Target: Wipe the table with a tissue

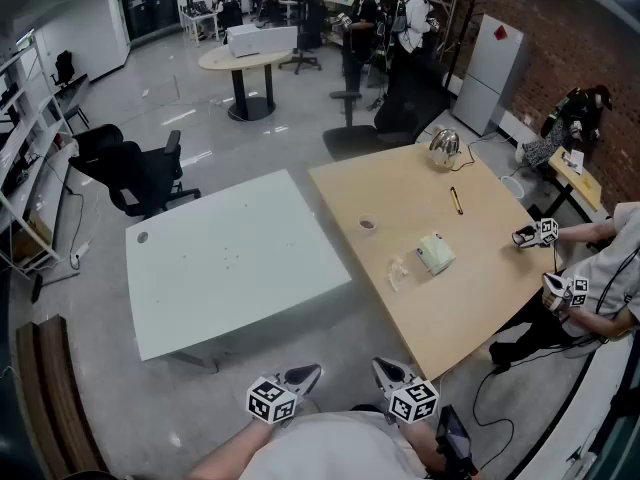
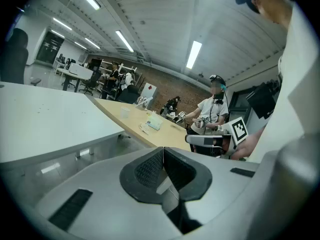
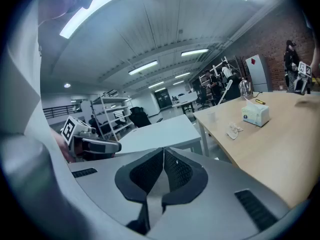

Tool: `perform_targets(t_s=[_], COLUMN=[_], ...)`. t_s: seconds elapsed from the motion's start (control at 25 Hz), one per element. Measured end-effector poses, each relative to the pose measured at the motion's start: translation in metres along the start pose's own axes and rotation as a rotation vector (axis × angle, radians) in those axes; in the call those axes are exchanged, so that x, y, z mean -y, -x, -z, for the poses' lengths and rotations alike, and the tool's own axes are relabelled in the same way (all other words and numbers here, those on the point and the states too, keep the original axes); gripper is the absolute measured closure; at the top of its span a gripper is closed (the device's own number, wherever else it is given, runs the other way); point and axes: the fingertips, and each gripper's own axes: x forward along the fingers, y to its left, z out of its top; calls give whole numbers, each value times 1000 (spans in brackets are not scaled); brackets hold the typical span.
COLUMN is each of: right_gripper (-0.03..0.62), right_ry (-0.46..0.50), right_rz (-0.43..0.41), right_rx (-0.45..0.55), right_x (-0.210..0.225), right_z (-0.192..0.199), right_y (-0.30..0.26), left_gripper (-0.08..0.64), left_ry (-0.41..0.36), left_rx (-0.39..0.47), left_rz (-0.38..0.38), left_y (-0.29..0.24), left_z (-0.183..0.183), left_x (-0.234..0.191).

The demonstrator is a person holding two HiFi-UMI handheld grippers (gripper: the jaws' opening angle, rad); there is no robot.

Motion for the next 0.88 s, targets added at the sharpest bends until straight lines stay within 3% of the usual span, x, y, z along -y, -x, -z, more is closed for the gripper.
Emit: perform_targets(t_s=[0.2,0.64,0.88], right_gripper=[574,574,574], right_ry=[25,79,101], right_rz=[0,-106,-146], right_rx=[10,-35,-67], right_x=[-2,-6,10], right_z=[-15,-40,-59], right_y=[-37,-119,-165], left_gripper=[552,552,552], left_ry=[4,45,48], left_rx=[28,71,43], left_rz=[-35,-138,-156], left_y=[17,30,11], left_z=[-11,-36,-59], left_x=[-39,-100,-126])
